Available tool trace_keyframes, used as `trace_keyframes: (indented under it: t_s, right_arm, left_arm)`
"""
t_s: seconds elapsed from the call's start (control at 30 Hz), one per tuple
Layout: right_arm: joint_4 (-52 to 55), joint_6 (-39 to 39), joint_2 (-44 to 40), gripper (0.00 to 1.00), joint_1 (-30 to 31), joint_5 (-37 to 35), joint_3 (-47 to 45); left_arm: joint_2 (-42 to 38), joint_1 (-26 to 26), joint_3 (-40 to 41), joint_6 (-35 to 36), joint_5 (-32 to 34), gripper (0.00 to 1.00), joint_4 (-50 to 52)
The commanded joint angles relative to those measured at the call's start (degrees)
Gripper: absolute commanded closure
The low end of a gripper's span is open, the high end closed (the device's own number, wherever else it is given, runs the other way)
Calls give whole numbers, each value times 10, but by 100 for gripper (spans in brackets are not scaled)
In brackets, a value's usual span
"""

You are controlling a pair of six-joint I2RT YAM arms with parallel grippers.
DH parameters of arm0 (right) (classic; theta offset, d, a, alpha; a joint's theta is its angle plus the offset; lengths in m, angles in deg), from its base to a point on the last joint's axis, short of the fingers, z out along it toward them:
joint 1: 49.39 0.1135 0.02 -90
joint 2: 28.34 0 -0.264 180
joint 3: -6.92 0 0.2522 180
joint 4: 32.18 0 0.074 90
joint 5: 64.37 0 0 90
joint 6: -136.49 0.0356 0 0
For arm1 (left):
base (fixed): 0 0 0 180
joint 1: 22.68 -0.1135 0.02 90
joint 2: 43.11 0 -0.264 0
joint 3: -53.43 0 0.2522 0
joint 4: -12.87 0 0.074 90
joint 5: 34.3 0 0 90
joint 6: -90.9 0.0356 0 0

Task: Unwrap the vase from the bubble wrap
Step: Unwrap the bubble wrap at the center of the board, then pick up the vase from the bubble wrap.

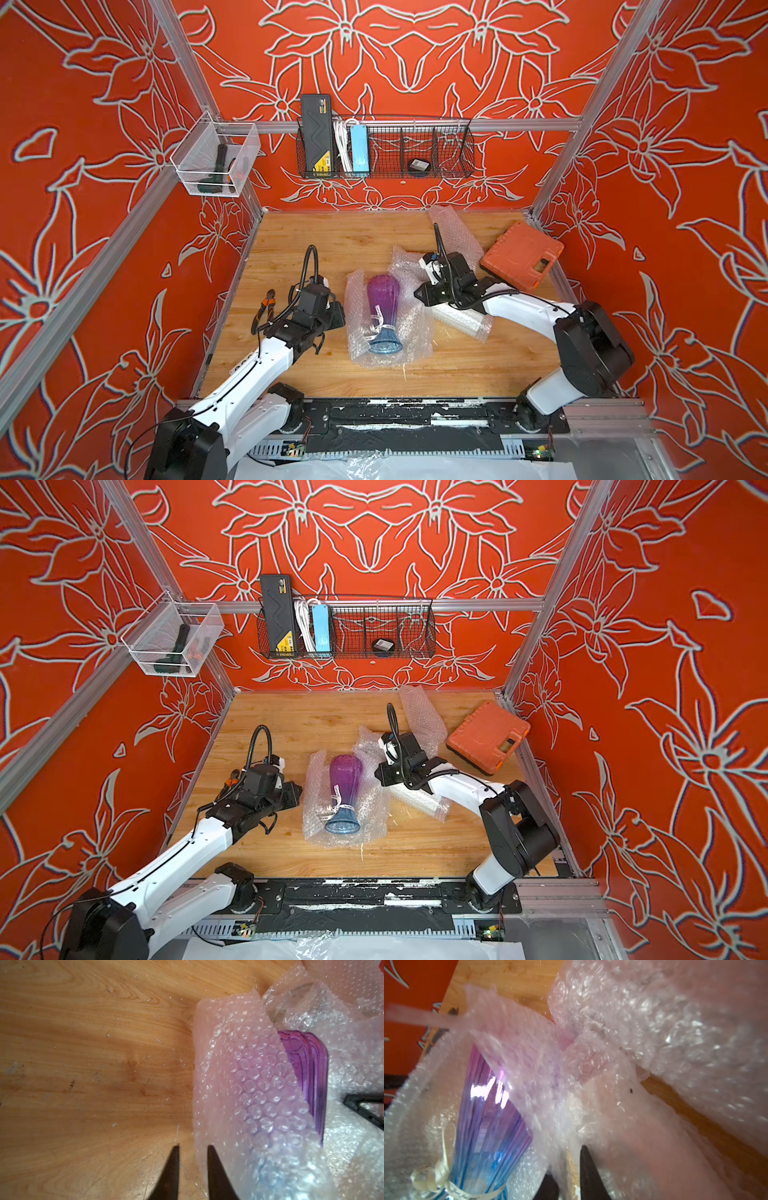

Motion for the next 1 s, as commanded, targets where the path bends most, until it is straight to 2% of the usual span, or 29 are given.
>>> trace_keyframes:
  t_s: [0.0,0.03,0.07,0.13,0.23,0.3,0.37,0.47,0.63,0.7,0.77,0.8,0.97]
  right_arm:
    - [13,-7,-41,63,-4,-20,-3]
    - [23,-13,-52,58,-4,-29,-3]
    - [35,-21,-65,54,-4,-39,-2]
    - [64,-37,-93,48,-4,-53,2]
    - [115,-62,-144,43,-3,-77,8]
    - [147,-74,-174,40,-2,-81,11]
    - [176,-85,-215,35,0,-74,4]
    - [180,-95,-285,27,5,-50,-36]
    - [166,-105,-391,19,10,-4,-116]
    - [173,-104,-411,19,10,10,-130]
    - [174,-101,-425,18,11,18,-142]
    - [174,-101,-429,18,11,19,-146]
    - [182,-112,-438,16,11,21,-150]
  left_arm:
    - [-21,-3,-47,22,4,23,30]
    - [-21,-2,-66,32,-6,13,44]
    - [-19,0,-90,41,-20,9,57]
    - [-12,23,-136,50,-20,7,84]
    - [-3,105,-197,48,16,7,114]
    - [1,150,-217,33,-2,7,114]
    - [5,198,-215,16,-22,7,103]
    - [3,265,-193,14,-7,7,100]
    - [-43,332,-153,4,10,7,127]
    - [-58,379,-136,-20,37,10,144]
    - [-57,439,-118,-49,85,19,162]
    - [-52,459,-112,-60,107,20,172]
    - [5,511,-108,-84,178,19,198]
